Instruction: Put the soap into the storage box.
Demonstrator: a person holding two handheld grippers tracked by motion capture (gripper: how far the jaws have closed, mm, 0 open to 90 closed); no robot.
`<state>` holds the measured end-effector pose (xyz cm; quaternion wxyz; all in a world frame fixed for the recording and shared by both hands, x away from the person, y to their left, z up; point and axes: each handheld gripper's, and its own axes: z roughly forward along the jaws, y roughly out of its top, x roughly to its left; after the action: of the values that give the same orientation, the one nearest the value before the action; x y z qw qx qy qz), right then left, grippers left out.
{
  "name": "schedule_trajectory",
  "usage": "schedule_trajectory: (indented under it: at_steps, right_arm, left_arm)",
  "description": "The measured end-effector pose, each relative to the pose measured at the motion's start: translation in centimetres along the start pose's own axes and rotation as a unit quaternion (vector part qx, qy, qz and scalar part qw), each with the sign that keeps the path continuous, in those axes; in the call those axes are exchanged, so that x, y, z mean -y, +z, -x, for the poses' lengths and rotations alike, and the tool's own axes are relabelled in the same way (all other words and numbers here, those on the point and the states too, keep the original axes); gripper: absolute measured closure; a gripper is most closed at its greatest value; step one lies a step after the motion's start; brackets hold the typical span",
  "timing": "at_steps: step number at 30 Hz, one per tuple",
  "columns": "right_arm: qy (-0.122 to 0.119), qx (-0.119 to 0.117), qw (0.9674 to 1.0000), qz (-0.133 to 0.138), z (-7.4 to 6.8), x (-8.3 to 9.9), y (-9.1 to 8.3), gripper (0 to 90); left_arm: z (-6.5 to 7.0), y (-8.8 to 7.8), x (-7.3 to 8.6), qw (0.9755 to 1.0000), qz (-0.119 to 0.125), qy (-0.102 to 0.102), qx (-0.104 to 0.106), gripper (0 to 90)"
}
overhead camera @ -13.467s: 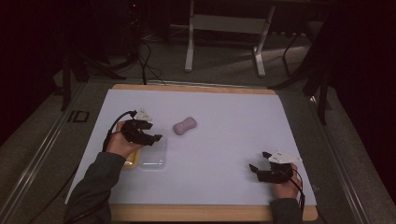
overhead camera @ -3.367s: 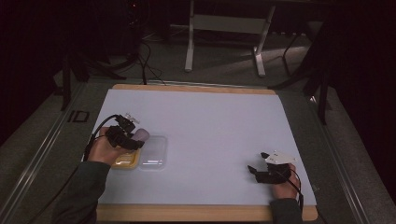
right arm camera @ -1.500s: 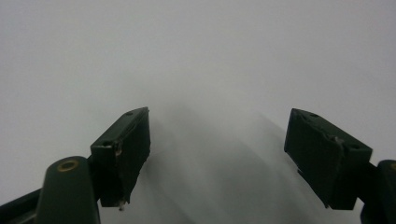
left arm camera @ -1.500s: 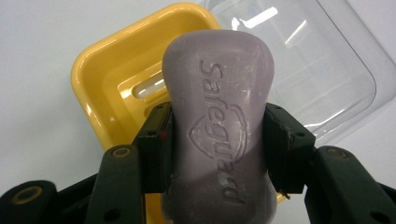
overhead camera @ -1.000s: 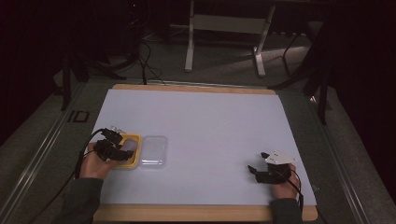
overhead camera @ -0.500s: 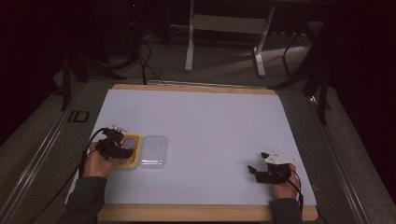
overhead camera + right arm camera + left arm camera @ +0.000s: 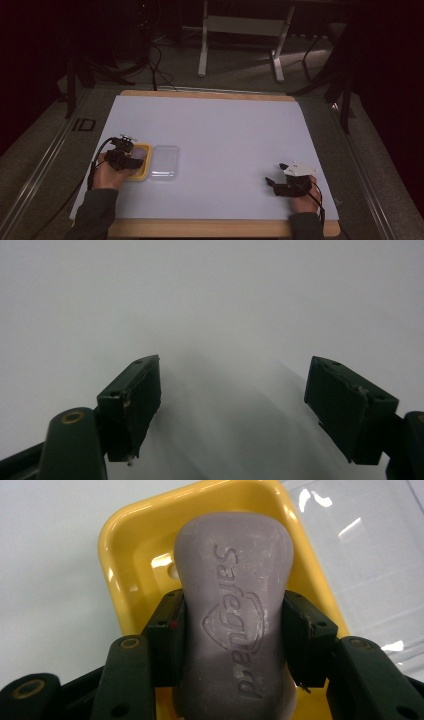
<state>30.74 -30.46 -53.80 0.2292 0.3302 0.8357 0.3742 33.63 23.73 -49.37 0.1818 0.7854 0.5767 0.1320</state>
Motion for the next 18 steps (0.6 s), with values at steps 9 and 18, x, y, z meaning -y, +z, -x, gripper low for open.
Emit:
schedule_trajectory:
  at_steps: [9, 18]
  right_arm:
    - [-0.001, 0.001, 1.0000, -0.001, -0.01, 0.00, 0.01, 22.2]
    - [-0.002, 0.001, 1.0000, 0.000, -0.01, 0.00, 0.01, 22.2]
  left_arm:
    - [0.19, 0.42, 0.01, 0.9999, -0.007, 0.004, -0.008, 49.2]
    - [0.19, 0.76, -0.04, 0.9998, -0.016, 0.006, -0.011, 45.7]
